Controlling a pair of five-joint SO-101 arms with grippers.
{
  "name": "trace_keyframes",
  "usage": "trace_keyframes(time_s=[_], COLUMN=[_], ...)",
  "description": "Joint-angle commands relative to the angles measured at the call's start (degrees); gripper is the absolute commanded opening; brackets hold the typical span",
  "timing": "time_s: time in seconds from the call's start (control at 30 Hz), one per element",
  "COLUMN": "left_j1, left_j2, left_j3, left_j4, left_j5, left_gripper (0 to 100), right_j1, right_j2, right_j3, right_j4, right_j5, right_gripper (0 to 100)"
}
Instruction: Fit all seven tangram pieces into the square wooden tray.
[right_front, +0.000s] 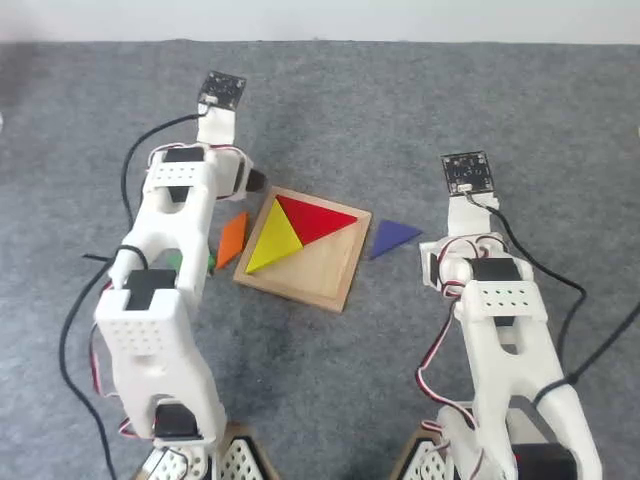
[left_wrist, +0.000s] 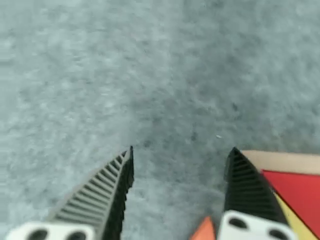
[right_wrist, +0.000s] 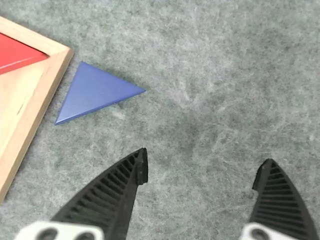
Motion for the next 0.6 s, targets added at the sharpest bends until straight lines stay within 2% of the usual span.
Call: trace_keyframes(time_s=[0.0,0.1,0.23,0.37,0.57], left_j1=[1.32,1.67,2.81,3.78,5.1], left_j2=[-1.14,-2.11,-5.54,-8.97,-9.67], left_j3=[0.31,1.27,1.36,1.45,1.71], left_j4=[1.49,3.52,10.64,17.93,24.09], left_j5=[-2.73,-4.22,-7.91,-9.14,-9.58], left_gripper=[28,28,28,28,28], right_j1=[0.13,0.13,0.13,0.13,0.13], right_j2=[-2.24,-2.24,-2.24,-2.24,-2.24], right_j3=[-1.14,-1.14,-1.14,-1.14,-1.14], right_j4=[0.13,0.13,0.22,0.22,0.57], right_j5=[-0.53,-0.44,-0.44,-0.44,-0.44], right_gripper=[33.6,33.6,33.6,33.6,33.6])
